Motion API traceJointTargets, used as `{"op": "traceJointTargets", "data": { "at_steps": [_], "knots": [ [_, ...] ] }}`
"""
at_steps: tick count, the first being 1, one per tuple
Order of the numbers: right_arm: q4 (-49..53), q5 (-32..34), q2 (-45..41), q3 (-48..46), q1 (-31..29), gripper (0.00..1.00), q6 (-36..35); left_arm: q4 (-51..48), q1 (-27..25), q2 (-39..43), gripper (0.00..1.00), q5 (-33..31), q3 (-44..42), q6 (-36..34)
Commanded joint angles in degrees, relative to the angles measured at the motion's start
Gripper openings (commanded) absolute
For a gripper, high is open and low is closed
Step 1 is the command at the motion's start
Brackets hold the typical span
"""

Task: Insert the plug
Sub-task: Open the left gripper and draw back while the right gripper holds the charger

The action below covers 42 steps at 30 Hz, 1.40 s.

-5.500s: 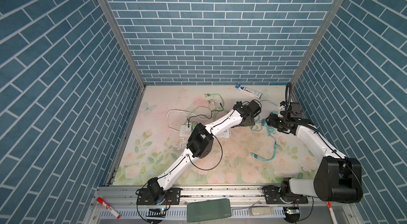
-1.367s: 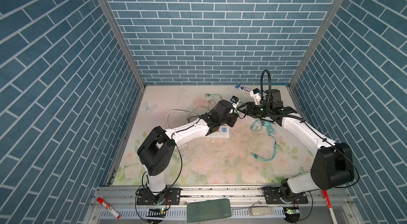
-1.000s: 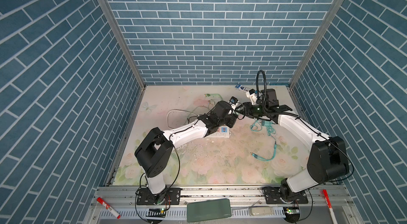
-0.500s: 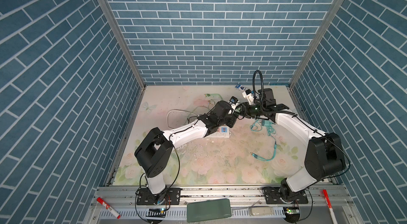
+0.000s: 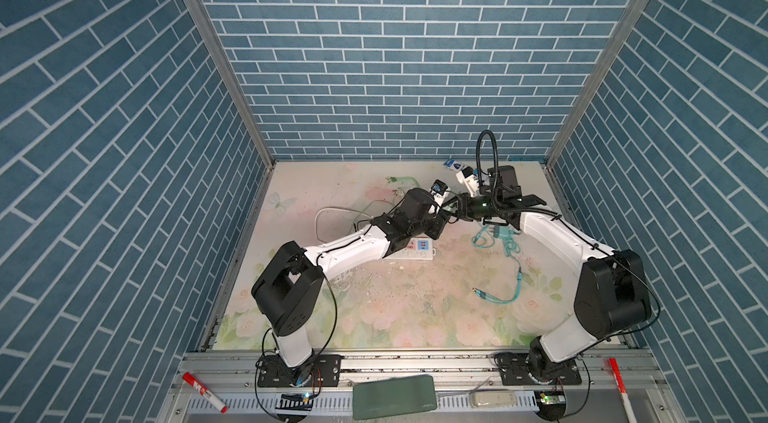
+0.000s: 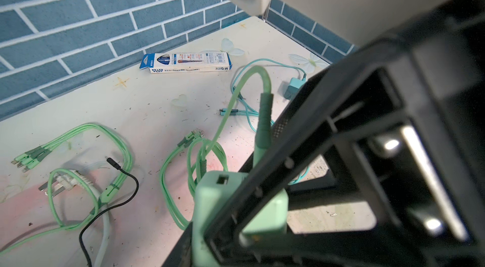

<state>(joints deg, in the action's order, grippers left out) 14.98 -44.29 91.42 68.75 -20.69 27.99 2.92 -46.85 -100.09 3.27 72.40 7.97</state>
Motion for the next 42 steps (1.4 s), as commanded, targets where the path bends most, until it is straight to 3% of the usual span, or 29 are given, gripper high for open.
{"op": "traceJointTargets", "data": {
  "at_steps": [1, 5, 8, 16, 30, 38, 42],
  "knots": [
    [0.8, -0.4, 0.0, 2.8, -1.0, 0.03, 0.5, 1.7, -0.3, 0.8, 0.40, -1.7, 0.6, -0.5],
    [2.7, 3.0, -1.0, 3.7, -0.9, 0.01, -0.7, 1.2, -0.3, 0.9, 0.55, -2.3, 0.7, -0.4],
    [5.0, 5.6, -1.5, 5.1, -1.0, 0.00, -2.4, 0.7, -0.2, 1.5, 0.76, -2.3, 0.5, -0.6],
    [9.6, 8.8, -0.8, 8.8, -0.6, 0.00, -5.7, -2.6, 0.3, 2.6, 0.96, -3.1, 1.5, -1.5],
    [14.6, 9.4, 1.4, 15.5, -0.6, 0.00, -12.1, -10.3, 6.3, 12.6, 1.00, -8.9, 0.0, -3.3],
    [15.2, 11.5, 2.3, 16.6, -3.6, 0.00, -23.8, -15.0, 9.3, 21.9, 1.00, -18.7, -4.5, -1.1],
    [13.5, 9.0, 3.4, 16.7, -5.8, 0.00, -28.3, -17.5, 12.1, 27.6, 1.00, -17.9, -7.9, 3.1]
  ]
}}
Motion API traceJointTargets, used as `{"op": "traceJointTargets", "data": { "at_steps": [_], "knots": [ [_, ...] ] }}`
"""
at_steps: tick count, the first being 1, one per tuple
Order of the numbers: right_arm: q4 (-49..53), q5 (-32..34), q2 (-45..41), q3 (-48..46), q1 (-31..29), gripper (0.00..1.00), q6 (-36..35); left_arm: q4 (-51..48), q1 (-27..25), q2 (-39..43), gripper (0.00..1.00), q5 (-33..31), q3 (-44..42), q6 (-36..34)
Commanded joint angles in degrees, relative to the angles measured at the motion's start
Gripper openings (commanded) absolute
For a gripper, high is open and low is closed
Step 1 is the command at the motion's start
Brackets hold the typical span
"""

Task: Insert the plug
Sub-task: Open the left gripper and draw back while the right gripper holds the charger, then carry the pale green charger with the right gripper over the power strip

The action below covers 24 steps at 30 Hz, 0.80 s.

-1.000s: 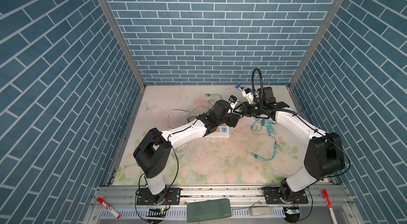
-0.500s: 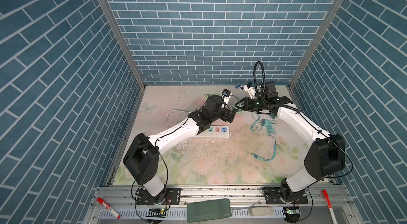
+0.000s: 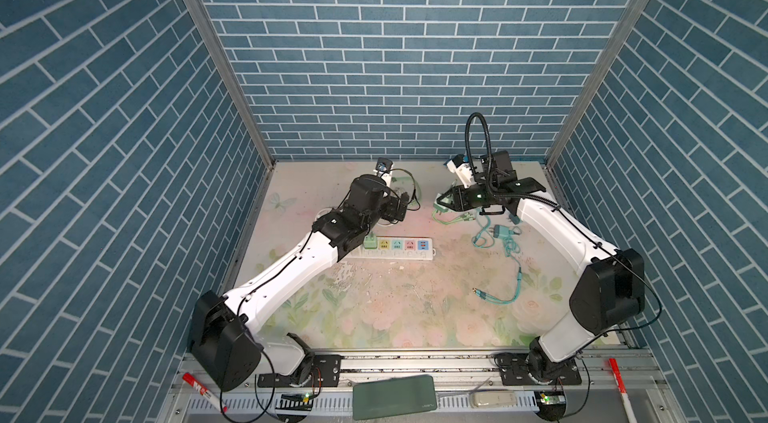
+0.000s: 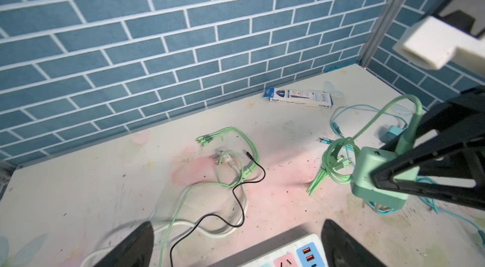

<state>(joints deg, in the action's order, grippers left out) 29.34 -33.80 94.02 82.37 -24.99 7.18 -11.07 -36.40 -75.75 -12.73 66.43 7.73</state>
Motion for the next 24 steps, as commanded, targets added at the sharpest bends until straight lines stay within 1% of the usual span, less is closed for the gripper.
{"op": "traceJointTargets", "data": {
  "at_steps": [1, 3, 5, 8, 11, 15, 20, 24],
  "knots": [
    [-1.8, -2.3, 1.1, 3.0, -2.4, 0.00, -8.7, -4.2, 2.1, 4.8, 1.00, -1.9, -3.0, 4.3],
    [-3.1, -3.8, 2.0, 2.5, -4.0, 0.00, -12.0, -5.4, 2.6, 7.5, 1.00, -2.0, -4.8, 5.4],
    [-4.2, -3.4, 3.3, 2.5, -6.0, 0.00, -14.2, -7.2, 2.8, 9.8, 1.00, -2.3, -6.3, 6.1],
    [-5.1, -3.6, 5.7, 3.2, -7.9, 0.00, -15.8, -11.0, 2.9, 11.7, 1.00, -3.7, -7.3, 7.2],
    [-6.0, -4.3, 8.1, 3.9, -9.1, 0.00, -16.7, -13.4, 2.9, 13.5, 1.00, -3.7, -8.4, 8.5],
    [-3.7, -4.9, 11.4, 6.5, -12.2, 0.00, -21.1, -17.0, 2.9, 15.8, 1.00, -3.3, -8.9, 10.2],
    [-0.7, 0.6, 15.6, 11.1, -16.1, 0.00, -25.6, -24.5, 3.0, 18.5, 1.00, -7.2, -7.8, 13.6],
    [-1.1, 2.7, 17.6, 12.7, -18.1, 0.00, -27.7, -28.5, 3.2, 21.1, 1.00, -10.4, -7.6, 16.2]
  ]
}}
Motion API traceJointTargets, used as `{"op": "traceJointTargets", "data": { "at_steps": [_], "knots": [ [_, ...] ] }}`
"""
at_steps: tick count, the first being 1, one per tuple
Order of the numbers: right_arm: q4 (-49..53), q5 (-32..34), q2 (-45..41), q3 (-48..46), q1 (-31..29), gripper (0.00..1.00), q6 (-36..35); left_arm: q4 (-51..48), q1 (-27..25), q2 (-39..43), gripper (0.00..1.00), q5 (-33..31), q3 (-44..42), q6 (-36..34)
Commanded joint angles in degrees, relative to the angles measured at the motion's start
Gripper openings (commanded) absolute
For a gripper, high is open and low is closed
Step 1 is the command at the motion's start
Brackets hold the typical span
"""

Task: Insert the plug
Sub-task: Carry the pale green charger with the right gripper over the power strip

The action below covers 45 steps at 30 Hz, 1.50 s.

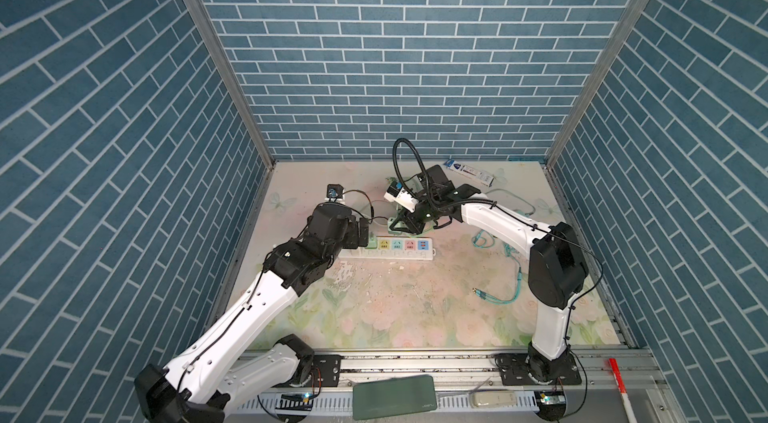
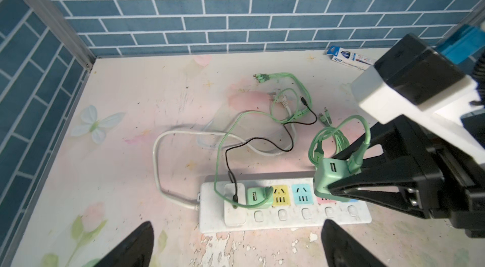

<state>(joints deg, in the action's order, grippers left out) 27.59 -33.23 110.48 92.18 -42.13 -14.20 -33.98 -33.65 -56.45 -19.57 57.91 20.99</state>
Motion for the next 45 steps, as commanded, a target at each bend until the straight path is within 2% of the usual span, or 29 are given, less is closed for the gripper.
{"op": "traceJointTargets", "data": {
  "at_steps": [1, 4, 8, 14, 19, 25, 30, 36, 45],
  "knots": [
    [-0.2, 3.1, 1.4, 2.9, -1.5, 0.00, -6.9, -6.5, 0.6, 2.6, 1.00, -4.2, 0.9, 3.3],
    [-4.7, 6.6, 1.7, 1.2, -2.7, 0.00, -7.6, -8.8, 1.1, 5.3, 1.00, -5.7, 0.7, 4.8],
    [-7.8, 6.6, 2.7, 1.3, -2.8, 0.00, -7.5, -10.2, 1.9, 8.1, 1.00, -6.2, -0.2, 5.5],
    [0.1, 6.1, 8.6, 13.0, -2.7, 0.00, -11.0, -11.2, 1.9, 9.4, 1.00, -5.0, -1.6, 6.9],
    [2.8, 8.6, 12.7, 21.6, -2.2, 0.00, -13.7, -12.1, 2.0, 10.7, 1.00, -5.0, -2.2, 7.4],
    [3.9, 8.1, 14.8, 26.2, -1.4, 0.00, -13.6, -12.0, 2.0, 12.1, 1.00, -5.4, -2.8, 7.3],
    [3.0, 9.4, 13.1, 18.1, -2.1, 0.00, -12.7, -11.0, 2.0, 11.3, 1.00, -5.1, -3.6, 7.2],
    [-3.8, 8.9, 5.8, 4.3, -2.7, 0.00, -10.4, -9.0, 2.0, 9.8, 1.00, -3.5, -4.1, 6.8],
    [-6.7, 9.1, 3.5, -1.9, -3.8, 0.00, -9.7, -8.2, 2.0, 10.1, 1.00, -2.3, -4.7, 6.8]
  ]
}}
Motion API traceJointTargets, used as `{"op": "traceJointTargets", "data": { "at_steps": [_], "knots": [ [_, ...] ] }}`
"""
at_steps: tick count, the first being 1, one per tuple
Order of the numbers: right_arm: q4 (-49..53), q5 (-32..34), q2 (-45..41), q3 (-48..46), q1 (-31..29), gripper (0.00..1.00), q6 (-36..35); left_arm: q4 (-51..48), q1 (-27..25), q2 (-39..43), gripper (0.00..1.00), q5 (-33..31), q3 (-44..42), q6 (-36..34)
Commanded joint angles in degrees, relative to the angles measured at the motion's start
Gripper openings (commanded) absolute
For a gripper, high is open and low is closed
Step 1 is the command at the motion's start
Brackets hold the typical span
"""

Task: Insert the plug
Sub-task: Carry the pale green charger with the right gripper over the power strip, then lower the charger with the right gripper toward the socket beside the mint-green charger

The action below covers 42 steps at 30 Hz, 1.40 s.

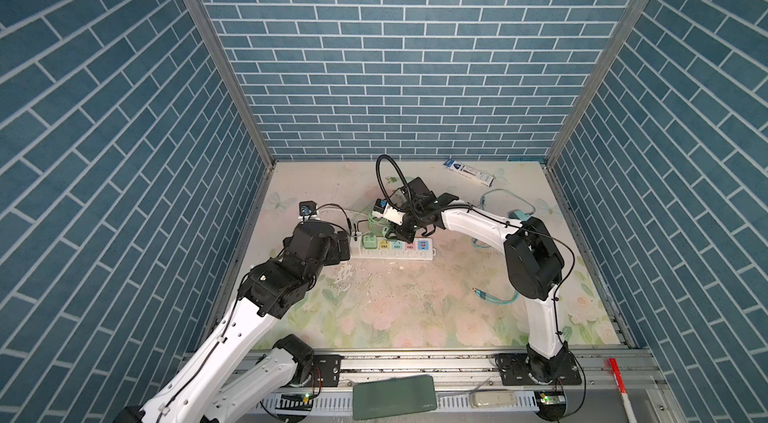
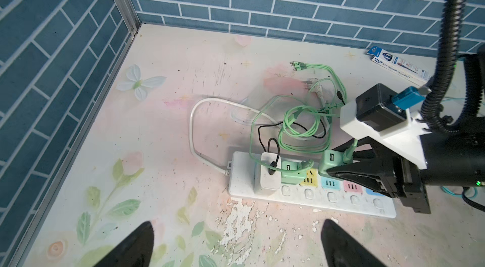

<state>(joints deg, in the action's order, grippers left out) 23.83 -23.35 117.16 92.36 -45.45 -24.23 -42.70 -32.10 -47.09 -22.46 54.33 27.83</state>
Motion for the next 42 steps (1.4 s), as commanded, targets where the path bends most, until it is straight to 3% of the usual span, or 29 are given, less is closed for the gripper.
{"op": "traceJointTargets", "data": {
  "at_steps": [1, 14, 42],
  "knots": [
    [-3.9, -0.9, -3.6, -2.9, -0.7, 0.00, 0.3, 0.5, 0.5, 1.1, 1.00, 0.6, -1.3, 0.0],
    [-20.5, -3.1, -8.2, -15.8, -2.8, 0.00, -2.6, 0.8, 0.5, 2.4, 1.00, 0.6, -2.3, -0.2],
    [-29.2, -6.1, -5.2, -17.6, -2.7, 0.00, -1.6, 2.3, 0.5, 1.2, 1.00, 1.5, -2.7, -0.5]
  ]
}}
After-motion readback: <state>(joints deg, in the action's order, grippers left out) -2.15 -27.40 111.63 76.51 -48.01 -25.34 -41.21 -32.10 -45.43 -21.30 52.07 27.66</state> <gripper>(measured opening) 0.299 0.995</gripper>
